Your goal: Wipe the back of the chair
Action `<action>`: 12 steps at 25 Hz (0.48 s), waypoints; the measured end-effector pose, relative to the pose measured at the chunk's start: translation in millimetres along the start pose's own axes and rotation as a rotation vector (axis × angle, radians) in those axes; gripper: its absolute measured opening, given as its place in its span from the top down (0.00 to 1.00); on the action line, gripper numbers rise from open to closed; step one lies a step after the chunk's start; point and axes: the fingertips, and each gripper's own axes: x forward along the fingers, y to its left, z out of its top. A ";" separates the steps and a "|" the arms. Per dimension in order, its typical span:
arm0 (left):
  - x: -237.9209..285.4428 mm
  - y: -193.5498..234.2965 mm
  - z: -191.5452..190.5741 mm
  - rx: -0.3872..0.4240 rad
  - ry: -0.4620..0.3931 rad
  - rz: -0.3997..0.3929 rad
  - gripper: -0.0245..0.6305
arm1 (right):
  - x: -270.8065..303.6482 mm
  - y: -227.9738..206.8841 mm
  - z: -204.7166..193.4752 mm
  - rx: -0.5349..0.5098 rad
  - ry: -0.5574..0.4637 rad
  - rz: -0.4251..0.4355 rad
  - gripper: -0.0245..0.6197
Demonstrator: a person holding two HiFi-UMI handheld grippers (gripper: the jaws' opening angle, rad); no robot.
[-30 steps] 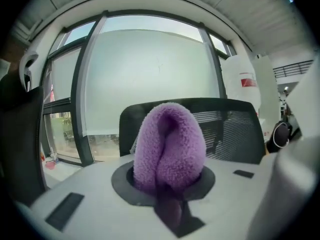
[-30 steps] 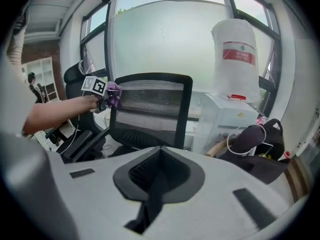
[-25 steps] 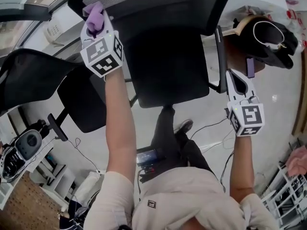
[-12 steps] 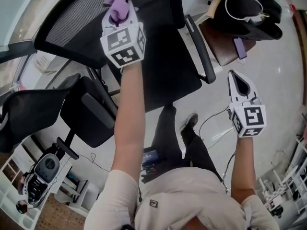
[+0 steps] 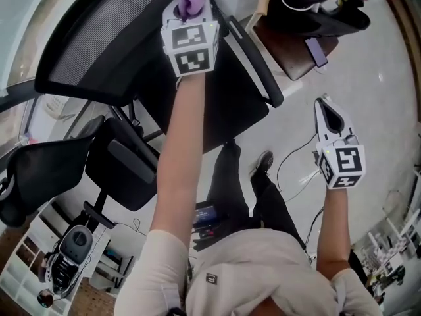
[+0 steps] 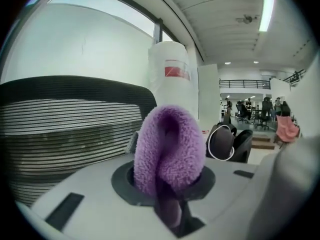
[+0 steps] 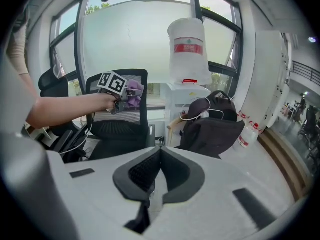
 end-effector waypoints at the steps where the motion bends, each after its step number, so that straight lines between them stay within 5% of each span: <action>1: -5.5 9.2 -1.6 0.006 0.002 0.019 0.85 | 1.4 3.8 1.4 -0.006 -0.002 0.008 0.97; 5: -48.7 76.1 -20.3 -0.038 0.018 0.137 0.85 | 12.1 30.6 15.3 -0.049 -0.015 0.059 0.97; 12: -202.7 259.1 -76.9 -0.127 0.050 0.512 0.85 | 37.6 100.9 40.9 -0.151 -0.031 0.188 0.97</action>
